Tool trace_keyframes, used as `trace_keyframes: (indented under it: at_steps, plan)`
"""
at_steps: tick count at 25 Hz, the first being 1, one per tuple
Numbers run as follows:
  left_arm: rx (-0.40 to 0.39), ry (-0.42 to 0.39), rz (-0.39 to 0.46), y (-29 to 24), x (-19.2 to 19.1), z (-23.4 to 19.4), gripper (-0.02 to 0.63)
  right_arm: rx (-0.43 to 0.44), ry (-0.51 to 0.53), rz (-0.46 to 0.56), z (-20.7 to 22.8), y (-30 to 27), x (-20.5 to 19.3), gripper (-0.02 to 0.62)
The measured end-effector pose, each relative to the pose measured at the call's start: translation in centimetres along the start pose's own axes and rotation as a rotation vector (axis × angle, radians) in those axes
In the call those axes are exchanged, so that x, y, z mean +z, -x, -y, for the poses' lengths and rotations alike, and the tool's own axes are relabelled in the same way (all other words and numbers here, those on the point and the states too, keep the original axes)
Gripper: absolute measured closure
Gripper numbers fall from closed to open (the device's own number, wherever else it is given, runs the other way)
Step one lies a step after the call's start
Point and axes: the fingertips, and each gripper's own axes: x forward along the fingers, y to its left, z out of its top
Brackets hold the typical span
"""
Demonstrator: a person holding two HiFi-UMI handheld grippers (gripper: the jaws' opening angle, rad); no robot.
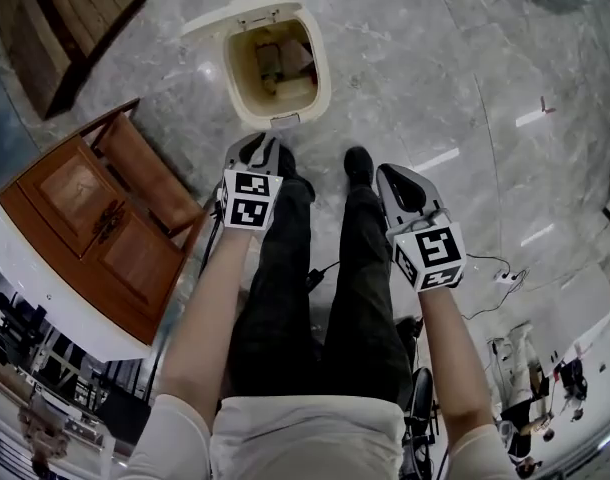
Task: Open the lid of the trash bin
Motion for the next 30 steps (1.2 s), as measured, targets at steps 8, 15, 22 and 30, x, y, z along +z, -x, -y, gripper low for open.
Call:
trace_keyframes:
  at_steps: [8,15,22,30]
  plan:
    - [-0.005,0.028,0.075,7.1,3.0,0.3,0.565,-0.04,0.073,0.007,-2.0,3.3,4.4,0.563]
    - [-0.043,0.023,0.142,14.1,6.0,1.2,0.58,-0.045,0.12,0.024,-4.4,7.1,8.2,0.565]
    - [-0.056,0.041,0.218,21.7,7.9,1.0,0.584,-0.061,0.115,0.063,-6.2,11.4,11.6,0.565]
    - [-0.128,0.018,0.271,30.1,8.5,1.4,0.588,-0.051,0.177,0.114,-9.2,16.3,15.8,0.565]
